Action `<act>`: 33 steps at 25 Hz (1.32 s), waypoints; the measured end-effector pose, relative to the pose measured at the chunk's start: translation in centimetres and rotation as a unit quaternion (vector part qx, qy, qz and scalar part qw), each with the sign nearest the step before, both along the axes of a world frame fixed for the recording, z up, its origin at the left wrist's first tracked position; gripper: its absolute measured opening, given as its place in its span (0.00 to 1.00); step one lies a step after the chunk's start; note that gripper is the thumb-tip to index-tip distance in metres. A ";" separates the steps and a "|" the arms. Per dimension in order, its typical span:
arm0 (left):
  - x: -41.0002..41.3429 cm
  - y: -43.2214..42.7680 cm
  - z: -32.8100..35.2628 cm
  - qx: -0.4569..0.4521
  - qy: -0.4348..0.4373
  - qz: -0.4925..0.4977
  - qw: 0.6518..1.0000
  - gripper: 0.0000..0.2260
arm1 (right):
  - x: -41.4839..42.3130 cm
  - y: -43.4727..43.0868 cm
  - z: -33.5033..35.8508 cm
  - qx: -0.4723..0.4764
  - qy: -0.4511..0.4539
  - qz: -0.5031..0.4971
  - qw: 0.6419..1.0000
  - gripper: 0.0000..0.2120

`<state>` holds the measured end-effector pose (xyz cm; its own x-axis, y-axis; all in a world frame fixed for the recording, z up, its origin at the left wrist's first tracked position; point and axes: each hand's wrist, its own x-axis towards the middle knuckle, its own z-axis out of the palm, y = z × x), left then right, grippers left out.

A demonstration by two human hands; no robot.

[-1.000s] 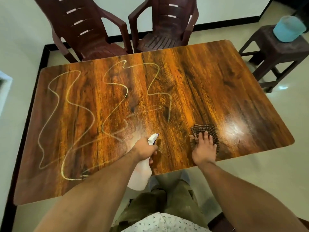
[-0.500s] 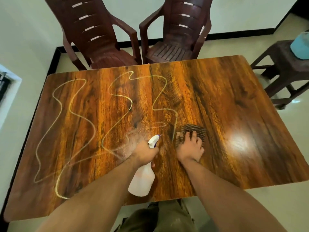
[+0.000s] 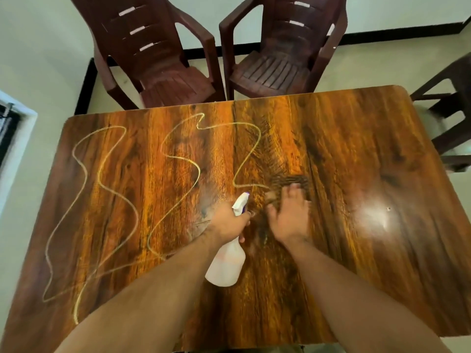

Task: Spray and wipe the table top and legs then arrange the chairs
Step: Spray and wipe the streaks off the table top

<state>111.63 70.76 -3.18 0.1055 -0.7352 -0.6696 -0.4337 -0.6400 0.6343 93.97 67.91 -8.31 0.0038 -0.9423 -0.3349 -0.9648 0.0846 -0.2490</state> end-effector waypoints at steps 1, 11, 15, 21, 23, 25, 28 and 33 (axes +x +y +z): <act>0.2 -0.9 0.0 -0.008 -0.001 0.016 1.000 0.09 | 1.3 1.5 -0.1 0.002 -0.021 0.136 0.990 0.32; 4.2 -5.6 -0.3 -0.020 -0.020 0.044 0.999 0.07 | 0.3 -8.8 -1.0 0.006 0.064 0.120 0.991 0.33; 3.9 -6.8 -0.3 -0.031 -0.020 0.041 0.998 0.07 | 1.9 -2.9 -0.9 0.016 0.010 0.455 0.890 0.33; 3.4 -9.1 0.4 -0.027 -0.006 0.044 0.999 0.07 | -4.3 -12.5 -0.4 0.027 0.054 0.282 0.958 0.32; 3.3 -9.9 0.6 -0.030 -0.005 0.049 0.998 0.08 | -1.1 -13.4 -0.4 0.021 0.061 0.172 0.983 0.32; 3.2 -10.8 0.5 -0.036 -0.001 0.057 0.998 0.09 | 1.4 -9.9 -0.7 0.011 0.039 0.259 0.965 0.32; 3.4 -12.7 0.1 -0.022 0.003 0.072 0.997 0.10 | -1.6 -7.5 0.2 0.027 -0.048 0.477 0.877 0.31; 3.4 -16.1 0.3 0.010 0.031 0.054 0.998 0.14 | -2.3 -13.9 -1.7 -0.043 -0.009 0.097 0.994 0.28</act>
